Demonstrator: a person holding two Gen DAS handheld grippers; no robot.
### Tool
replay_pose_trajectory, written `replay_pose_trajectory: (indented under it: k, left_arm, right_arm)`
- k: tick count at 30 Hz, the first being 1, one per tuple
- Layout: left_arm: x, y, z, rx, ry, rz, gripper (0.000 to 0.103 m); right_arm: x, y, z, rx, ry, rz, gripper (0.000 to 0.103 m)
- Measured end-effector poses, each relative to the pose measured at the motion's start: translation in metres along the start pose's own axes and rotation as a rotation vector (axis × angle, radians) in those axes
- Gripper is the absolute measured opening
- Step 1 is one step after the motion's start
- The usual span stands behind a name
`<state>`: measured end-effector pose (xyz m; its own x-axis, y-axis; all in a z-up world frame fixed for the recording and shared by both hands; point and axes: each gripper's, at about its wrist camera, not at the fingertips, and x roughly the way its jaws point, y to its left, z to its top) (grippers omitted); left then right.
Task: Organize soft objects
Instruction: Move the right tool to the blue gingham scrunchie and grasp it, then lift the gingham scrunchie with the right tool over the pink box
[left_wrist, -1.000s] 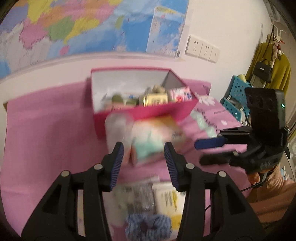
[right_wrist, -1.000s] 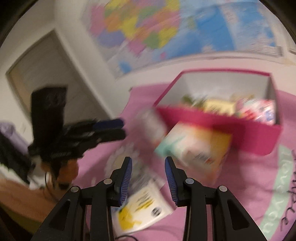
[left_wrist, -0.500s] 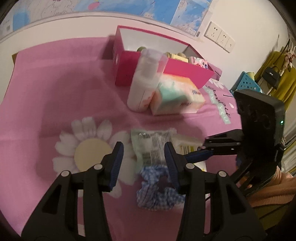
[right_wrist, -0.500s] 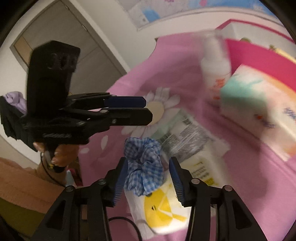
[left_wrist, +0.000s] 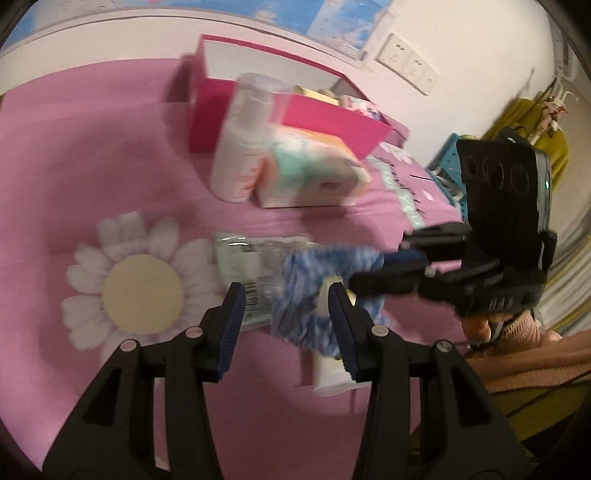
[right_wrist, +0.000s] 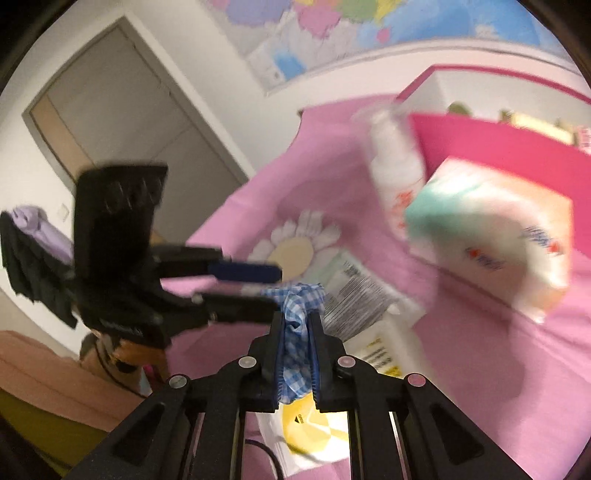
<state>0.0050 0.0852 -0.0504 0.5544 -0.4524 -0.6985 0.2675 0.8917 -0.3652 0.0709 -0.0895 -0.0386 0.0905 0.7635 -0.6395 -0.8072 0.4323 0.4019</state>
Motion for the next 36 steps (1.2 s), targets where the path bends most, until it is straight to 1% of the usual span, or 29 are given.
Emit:
replay_pose_trajectory:
  k: [4, 10, 14, 17, 19, 20, 21, 24, 31, 36]
  left_arm:
    - [0.006, -0.009, 0.005, 0.023, 0.002, -0.041, 0.048]
    - [0.021, -0.029, 0.021, 0.077, 0.012, -0.107, 0.048]
    - [0.025, -0.047, 0.036, 0.123, -0.013, -0.123, 0.048]
    - [0.023, -0.060, 0.051, 0.162, -0.039, -0.131, 0.040]
    - [0.023, -0.070, 0.062, 0.191, -0.052, -0.130, 0.038]
    - [0.024, -0.073, 0.067, 0.198, -0.056, -0.126, 0.035]
    - [0.025, -0.077, 0.073, 0.205, -0.059, -0.123, 0.030]
    - [0.033, -0.084, 0.093, 0.217, -0.055, -0.107, 0.024]
    - [0.040, -0.094, 0.140, 0.234, -0.072, -0.090, 0.022]
    - [0.046, -0.102, 0.176, 0.241, -0.074, -0.040, 0.022]
  right_arm:
    - [-0.026, -0.005, 0.002, 0.016, -0.055, -0.015, 0.011]
    - [-0.060, -0.009, 0.007, 0.017, -0.125, -0.040, 0.011]
    - [-0.074, -0.012, 0.012, 0.017, -0.163, -0.067, 0.011]
    - [-0.082, -0.014, 0.016, 0.014, -0.187, -0.083, 0.011]
    - [-0.089, -0.016, 0.020, 0.009, -0.208, -0.102, 0.011]
    - [-0.093, -0.018, 0.023, 0.010, -0.222, -0.106, 0.011]
    - [-0.097, -0.020, 0.025, 0.012, -0.231, -0.109, 0.011]
    - [-0.109, -0.029, 0.035, 0.023, -0.265, -0.126, 0.011]
    - [-0.130, -0.054, 0.063, 0.031, -0.324, -0.177, 0.011]
    - [-0.136, -0.076, 0.082, 0.056, -0.349, -0.214, 0.011]
